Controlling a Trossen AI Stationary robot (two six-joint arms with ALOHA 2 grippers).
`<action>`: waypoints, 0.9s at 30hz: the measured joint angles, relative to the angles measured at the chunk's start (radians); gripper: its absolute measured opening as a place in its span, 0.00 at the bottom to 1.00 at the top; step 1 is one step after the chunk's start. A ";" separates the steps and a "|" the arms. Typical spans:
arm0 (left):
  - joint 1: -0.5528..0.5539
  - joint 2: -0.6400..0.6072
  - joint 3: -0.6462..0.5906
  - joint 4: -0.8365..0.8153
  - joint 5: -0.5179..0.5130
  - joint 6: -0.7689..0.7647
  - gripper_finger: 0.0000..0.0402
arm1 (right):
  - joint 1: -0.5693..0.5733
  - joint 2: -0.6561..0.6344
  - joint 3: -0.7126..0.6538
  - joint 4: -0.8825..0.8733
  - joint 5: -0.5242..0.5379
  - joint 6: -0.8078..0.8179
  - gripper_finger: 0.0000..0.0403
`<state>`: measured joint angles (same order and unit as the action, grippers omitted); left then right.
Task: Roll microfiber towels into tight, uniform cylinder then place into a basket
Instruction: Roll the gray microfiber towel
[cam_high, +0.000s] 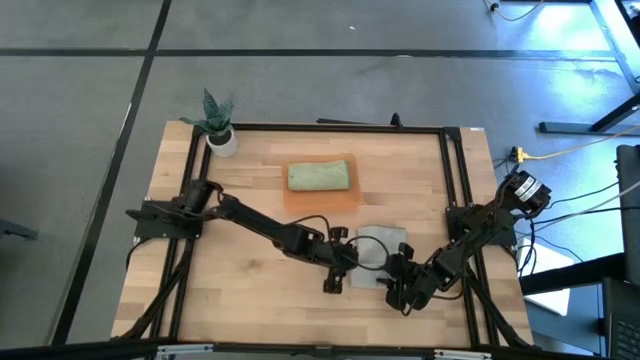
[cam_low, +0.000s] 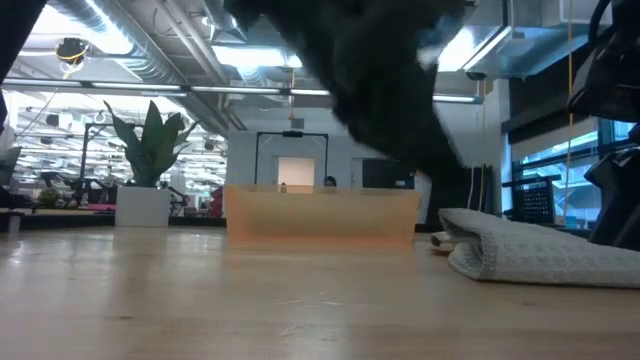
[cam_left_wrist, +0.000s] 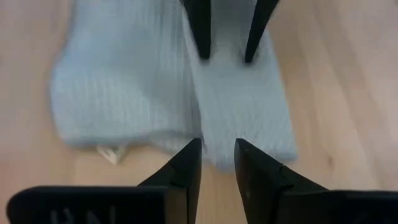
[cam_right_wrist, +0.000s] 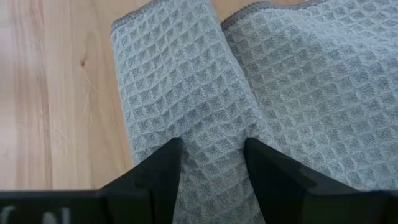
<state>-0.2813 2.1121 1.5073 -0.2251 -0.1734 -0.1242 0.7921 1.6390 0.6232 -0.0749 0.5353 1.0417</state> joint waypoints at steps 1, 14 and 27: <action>0.000 -0.014 0.012 -0.022 -0.001 0.005 0.21 | 0.000 0.000 0.000 -0.003 -0.002 0.001 0.45; -0.046 0.075 0.029 0.125 0.040 0.225 0.21 | 0.000 0.001 0.000 0.006 -0.003 0.001 0.45; -0.011 0.154 0.033 0.159 0.025 0.185 0.20 | 0.003 -0.016 0.109 -0.126 -0.090 -0.166 0.45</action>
<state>-0.2926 2.2658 1.5398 -0.0660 -0.1485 0.0611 0.7951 1.6234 0.7321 -0.2007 0.4454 0.8758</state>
